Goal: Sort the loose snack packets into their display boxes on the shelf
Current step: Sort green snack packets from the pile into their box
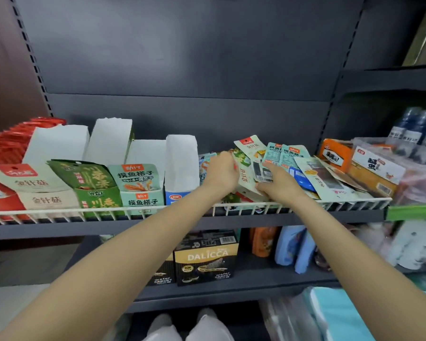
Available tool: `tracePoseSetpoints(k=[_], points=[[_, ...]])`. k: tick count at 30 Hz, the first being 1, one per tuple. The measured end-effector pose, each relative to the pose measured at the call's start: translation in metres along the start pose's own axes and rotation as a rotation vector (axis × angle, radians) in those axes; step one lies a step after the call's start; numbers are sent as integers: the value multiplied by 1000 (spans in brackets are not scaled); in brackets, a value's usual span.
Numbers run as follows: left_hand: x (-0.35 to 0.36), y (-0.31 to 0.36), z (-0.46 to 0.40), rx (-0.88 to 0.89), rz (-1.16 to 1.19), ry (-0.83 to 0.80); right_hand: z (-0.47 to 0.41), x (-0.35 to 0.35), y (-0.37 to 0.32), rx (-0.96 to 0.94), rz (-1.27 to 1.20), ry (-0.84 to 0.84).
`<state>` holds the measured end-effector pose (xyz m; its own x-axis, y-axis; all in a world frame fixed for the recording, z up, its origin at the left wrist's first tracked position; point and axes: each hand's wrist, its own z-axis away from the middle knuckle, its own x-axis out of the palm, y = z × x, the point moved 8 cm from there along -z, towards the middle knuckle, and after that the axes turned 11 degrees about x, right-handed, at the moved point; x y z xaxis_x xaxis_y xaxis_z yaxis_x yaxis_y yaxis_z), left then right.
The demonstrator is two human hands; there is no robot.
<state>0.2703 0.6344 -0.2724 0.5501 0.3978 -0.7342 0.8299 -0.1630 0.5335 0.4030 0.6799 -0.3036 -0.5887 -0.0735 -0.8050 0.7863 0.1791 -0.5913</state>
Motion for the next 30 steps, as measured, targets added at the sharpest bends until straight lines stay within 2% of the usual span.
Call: tracePoseSetpoints(k=[4,8,13,16,20,30], points=[[-35,16,2,126,-7,155,11,-14,-24,-116,-227,19],[-68,32,11,254,112,217,26,-27,-52,-214,-369,44],[-111,39,29,360,118,269,48,-59,-73,-208,-325,366],[-141,23,39,331,171,336,66,-65,-100,-264,-336,446],[-181,-11,55,221,123,405,80,-57,-148,-333,-387,438],[-305,-109,114,83,-99,574,101,34,-291,-555,-402,169]])
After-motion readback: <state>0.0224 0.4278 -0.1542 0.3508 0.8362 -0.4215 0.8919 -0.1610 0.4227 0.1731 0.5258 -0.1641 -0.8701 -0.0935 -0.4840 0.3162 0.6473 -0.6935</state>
